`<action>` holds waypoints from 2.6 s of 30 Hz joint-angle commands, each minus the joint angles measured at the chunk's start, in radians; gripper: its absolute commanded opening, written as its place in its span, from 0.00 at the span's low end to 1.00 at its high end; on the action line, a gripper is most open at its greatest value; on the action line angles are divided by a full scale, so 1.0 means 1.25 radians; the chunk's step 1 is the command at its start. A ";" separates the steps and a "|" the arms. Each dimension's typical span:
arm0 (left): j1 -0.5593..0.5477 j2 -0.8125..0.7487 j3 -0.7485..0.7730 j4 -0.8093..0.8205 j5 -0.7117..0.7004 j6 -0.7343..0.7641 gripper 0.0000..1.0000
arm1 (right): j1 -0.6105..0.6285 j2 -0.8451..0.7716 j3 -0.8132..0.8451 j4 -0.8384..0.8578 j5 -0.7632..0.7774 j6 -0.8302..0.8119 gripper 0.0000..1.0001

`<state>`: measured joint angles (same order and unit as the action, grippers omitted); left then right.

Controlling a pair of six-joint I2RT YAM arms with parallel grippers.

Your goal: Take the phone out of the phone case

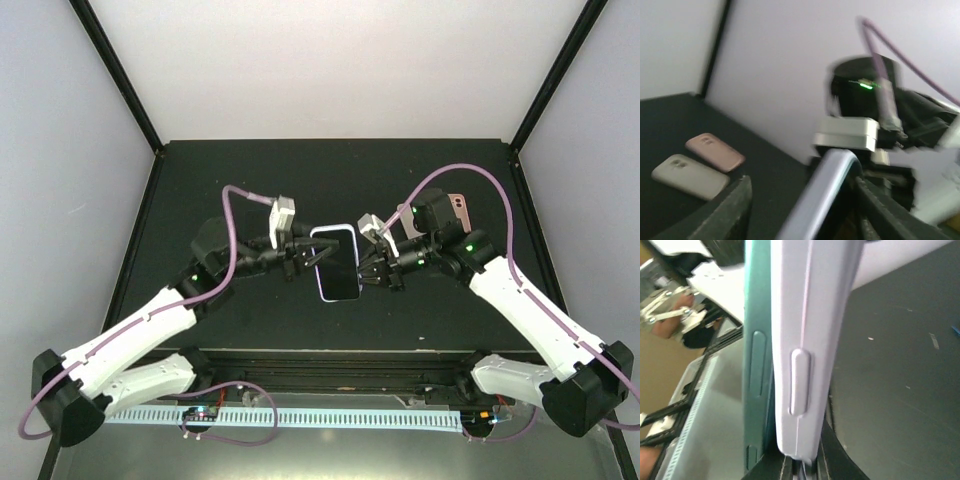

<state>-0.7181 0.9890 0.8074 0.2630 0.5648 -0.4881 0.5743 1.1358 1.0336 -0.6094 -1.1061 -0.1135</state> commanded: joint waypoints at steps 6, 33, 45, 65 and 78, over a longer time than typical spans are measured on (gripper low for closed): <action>0.039 0.015 0.056 -0.159 -0.499 0.156 0.83 | -0.074 -0.048 -0.183 0.280 0.179 0.296 0.01; -0.323 0.495 0.101 -0.185 -0.759 0.365 0.70 | -0.158 0.290 -0.202 0.333 0.372 0.588 0.01; -0.332 0.603 0.159 -0.200 -0.861 0.389 0.58 | -0.163 0.304 -0.204 0.343 0.317 0.596 0.01; -0.346 0.625 0.096 -0.134 -1.171 0.464 0.24 | -0.183 0.297 -0.221 0.389 0.200 0.628 0.01; -0.347 0.558 0.161 -0.171 -1.148 0.376 0.02 | -0.183 0.259 -0.201 0.326 0.364 0.568 0.01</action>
<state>-1.1812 1.7657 0.9630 0.1127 -0.7887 0.0505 0.3511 1.5200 0.7586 -0.1360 -0.7429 0.6861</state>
